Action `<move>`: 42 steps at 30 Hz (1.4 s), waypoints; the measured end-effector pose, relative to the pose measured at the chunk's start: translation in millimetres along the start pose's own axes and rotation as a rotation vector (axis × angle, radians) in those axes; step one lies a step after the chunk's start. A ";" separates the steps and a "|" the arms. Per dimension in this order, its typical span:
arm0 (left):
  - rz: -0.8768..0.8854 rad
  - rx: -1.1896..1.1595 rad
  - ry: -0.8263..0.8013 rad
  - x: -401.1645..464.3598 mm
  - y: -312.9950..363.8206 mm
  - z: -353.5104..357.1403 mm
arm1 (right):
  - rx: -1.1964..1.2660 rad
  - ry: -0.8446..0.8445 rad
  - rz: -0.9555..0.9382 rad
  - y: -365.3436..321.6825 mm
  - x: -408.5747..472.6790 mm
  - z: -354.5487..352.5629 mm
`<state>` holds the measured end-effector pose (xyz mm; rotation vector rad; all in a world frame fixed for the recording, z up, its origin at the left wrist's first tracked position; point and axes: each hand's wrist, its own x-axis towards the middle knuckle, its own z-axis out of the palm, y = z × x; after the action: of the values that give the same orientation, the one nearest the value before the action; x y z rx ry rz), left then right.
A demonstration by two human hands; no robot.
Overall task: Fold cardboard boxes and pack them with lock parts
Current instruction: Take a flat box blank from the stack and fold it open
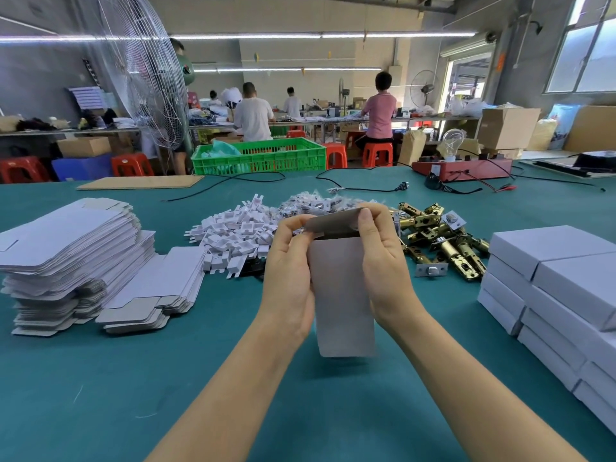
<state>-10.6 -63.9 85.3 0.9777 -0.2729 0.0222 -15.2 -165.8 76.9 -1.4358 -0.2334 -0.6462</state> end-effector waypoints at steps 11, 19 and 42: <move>0.067 0.096 -0.039 -1.0 -1.3 -2.9 | 0.050 -0.003 0.016 -1.9 -2.6 2.4; 0.079 0.220 0.023 -0.9 -3.3 -3.3 | -0.069 0.044 -0.069 -2.0 -1.5 2.3; 0.129 0.270 -0.085 0.3 -6.0 -6.8 | -0.162 0.092 -0.152 3.5 0.2 0.1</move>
<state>-8.0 -61.7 76.9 1.2300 -0.4189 0.1382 -13.1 -165.7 74.1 -1.5492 -0.2240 -0.8696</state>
